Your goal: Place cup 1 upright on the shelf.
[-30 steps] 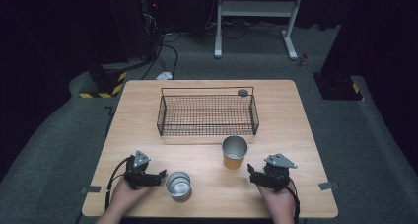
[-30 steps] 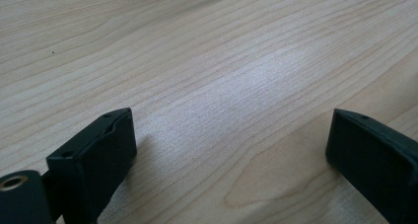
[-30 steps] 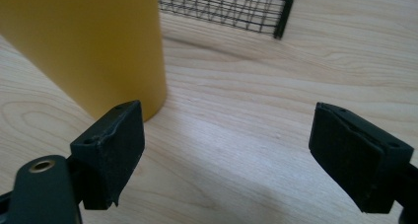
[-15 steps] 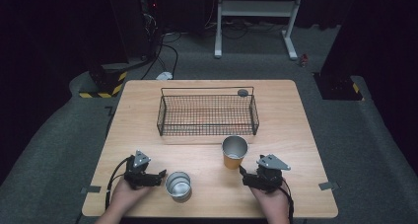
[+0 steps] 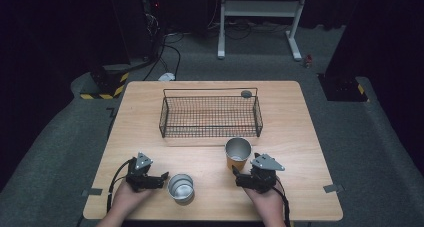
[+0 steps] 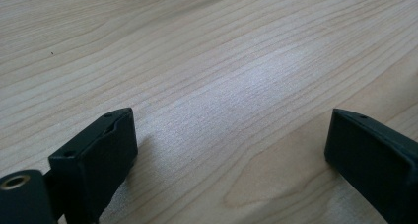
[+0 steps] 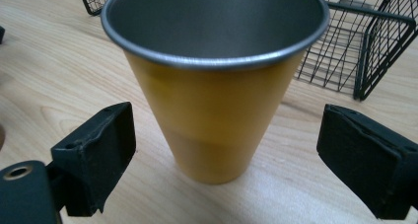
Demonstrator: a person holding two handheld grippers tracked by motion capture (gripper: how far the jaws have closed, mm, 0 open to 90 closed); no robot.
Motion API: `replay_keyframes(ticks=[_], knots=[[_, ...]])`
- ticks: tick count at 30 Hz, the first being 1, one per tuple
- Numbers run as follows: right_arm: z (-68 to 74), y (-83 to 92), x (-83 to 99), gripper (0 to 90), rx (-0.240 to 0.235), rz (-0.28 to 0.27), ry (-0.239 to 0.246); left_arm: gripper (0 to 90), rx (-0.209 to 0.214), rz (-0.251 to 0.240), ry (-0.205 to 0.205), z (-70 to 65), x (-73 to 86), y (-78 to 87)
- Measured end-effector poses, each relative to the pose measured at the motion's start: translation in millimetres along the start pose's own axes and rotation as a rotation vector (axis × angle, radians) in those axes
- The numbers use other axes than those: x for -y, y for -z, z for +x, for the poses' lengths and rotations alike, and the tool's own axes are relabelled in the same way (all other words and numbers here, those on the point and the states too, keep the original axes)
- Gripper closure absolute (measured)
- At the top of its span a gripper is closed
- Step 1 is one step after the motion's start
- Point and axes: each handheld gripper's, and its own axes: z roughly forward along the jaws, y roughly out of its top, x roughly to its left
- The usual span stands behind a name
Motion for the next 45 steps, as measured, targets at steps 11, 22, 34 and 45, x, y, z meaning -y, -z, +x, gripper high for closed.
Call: replay_keyframes(ticks=[11,22,34,45], knots=[[6.9,-12.7,-15.6,7.5,0.004,-0.038,0.031,6.8,0.002,-0.003,-0.003,0.0,-0.1,0.0],[6.6,-22.5,-19.4,8.0,0.016,-0.055,-0.011,7.2,0.003,-0.005,-0.004,-0.1,0.0,0.0],[6.3,-22.0,-24.1,12.3,-0.005,-0.079,-0.028,7.2,0.003,-0.005,-0.004,-0.1,0.0,0.0],[5.5,-15.0,-35.2,12.8,0.008,-0.083,-0.003,7.2,0.003,-0.005,-0.004,-0.1,0.0,0.0]])
